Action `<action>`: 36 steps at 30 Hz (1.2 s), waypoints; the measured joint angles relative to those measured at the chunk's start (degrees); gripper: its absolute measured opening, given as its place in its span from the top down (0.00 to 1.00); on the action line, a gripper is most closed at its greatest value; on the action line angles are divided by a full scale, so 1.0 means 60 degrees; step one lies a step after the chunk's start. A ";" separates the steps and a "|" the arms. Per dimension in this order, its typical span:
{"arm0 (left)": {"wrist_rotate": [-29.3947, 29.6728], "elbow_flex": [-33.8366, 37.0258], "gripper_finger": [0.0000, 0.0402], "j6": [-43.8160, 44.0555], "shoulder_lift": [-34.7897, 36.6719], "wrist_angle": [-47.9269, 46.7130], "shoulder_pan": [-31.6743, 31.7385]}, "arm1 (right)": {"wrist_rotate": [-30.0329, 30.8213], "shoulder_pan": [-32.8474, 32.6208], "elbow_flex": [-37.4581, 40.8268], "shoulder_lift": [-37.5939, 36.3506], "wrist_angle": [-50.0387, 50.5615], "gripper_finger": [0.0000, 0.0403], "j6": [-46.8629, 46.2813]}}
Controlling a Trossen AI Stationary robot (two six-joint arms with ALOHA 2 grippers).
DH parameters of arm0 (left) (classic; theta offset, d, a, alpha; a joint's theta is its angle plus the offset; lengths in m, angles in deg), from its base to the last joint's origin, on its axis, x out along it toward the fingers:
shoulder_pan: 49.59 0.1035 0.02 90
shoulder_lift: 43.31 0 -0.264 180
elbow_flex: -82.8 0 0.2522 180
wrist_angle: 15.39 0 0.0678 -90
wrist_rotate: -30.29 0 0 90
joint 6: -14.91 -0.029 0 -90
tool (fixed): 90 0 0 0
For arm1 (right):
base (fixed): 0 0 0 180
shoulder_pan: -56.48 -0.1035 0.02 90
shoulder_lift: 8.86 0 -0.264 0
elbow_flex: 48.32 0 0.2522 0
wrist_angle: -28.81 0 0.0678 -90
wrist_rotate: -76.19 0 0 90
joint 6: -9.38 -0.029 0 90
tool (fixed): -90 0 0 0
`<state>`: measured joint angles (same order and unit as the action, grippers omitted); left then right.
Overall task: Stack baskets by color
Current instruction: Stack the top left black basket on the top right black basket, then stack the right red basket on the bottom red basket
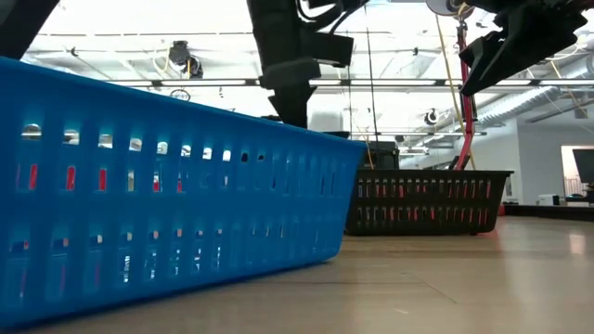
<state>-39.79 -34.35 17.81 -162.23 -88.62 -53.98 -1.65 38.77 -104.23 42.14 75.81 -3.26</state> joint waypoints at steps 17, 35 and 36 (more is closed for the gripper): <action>-0.0350 0.0513 0.93 -0.0085 0.0009 0.0700 0.0315 | 0.0000 0.0000 0.0000 0.0000 -0.0004 0.63 0.0000; -0.0311 0.0513 0.56 0.0374 0.0295 0.1004 0.0154 | 0.0122 -0.0004 0.0000 0.0000 -0.0010 0.63 -0.0017; -0.0307 0.0513 0.56 0.0401 0.0434 0.1011 0.0097 | 0.0286 -0.0004 0.0000 0.0003 -0.0031 0.63 -0.0022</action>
<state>-41.63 -31.27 20.22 -159.63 -82.55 -53.40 0.07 38.75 -104.23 42.16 75.62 -3.39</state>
